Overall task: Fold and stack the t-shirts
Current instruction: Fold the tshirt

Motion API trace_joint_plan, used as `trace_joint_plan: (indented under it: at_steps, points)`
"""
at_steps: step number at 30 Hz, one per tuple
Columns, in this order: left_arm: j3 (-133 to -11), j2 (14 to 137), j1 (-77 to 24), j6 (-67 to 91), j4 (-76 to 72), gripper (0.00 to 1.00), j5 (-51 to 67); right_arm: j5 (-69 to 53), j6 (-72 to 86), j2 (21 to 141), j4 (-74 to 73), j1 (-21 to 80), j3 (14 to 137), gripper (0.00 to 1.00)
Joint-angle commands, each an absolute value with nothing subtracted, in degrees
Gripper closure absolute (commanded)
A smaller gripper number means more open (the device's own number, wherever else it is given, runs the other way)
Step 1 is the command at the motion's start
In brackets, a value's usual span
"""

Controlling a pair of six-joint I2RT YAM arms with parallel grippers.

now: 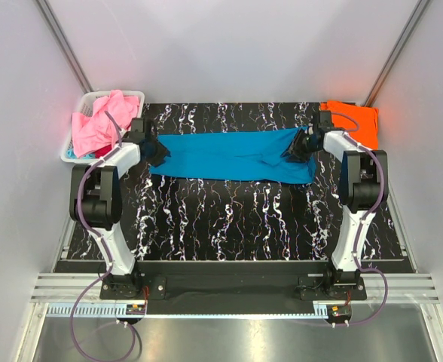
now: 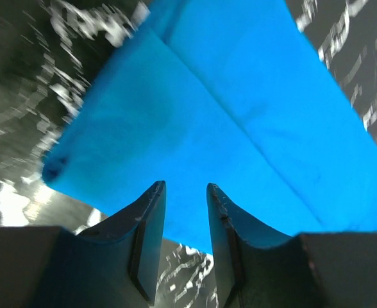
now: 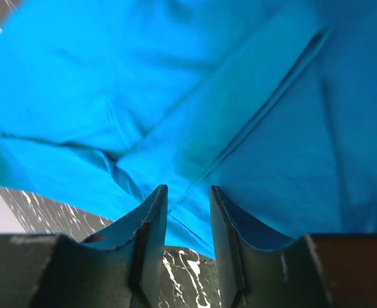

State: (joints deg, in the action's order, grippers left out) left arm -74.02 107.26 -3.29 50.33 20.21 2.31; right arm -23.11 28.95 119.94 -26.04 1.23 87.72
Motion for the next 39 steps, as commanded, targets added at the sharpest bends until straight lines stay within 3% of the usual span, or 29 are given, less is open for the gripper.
trace_joint_plan:
  at_steps: [1,14,17,18,19,32,39]
  points:
    - [-71.4,103.8,-4.3,48.9,17.5,0.63,7.6,-26.9,29.3,116.7,-22.7,3.2,85.3,0.61]
    - [-69.5,103.1,-5.7,48.8,17.6,0.63,9.7,-31.0,33.7,118.6,-15.4,4.7,82.6,0.65]
    - [-69.5,103.4,-5.8,48.7,17.7,0.63,9.7,-30.7,34.1,119.4,-15.3,4.8,83.7,0.80]
    - [-69.4,103.3,-5.8,48.6,17.7,0.63,9.7,-30.7,34.2,119.7,-15.4,4.8,83.9,0.93]
    - [-69.4,103.3,-5.8,48.5,17.7,0.63,9.8,-30.6,34.3,119.9,-15.4,4.9,84.7,1.00]
    - [-69.8,104.6,-6.4,48.3,17.8,0.64,10.5,-31.5,35.2,129.0,-14.7,4.9,97.7,1.00]
    - [-70.4,105.0,-7.4,47.7,17.8,0.64,11.8,-42.8,40.4,139.5,-9.2,5.0,109.2,1.00]
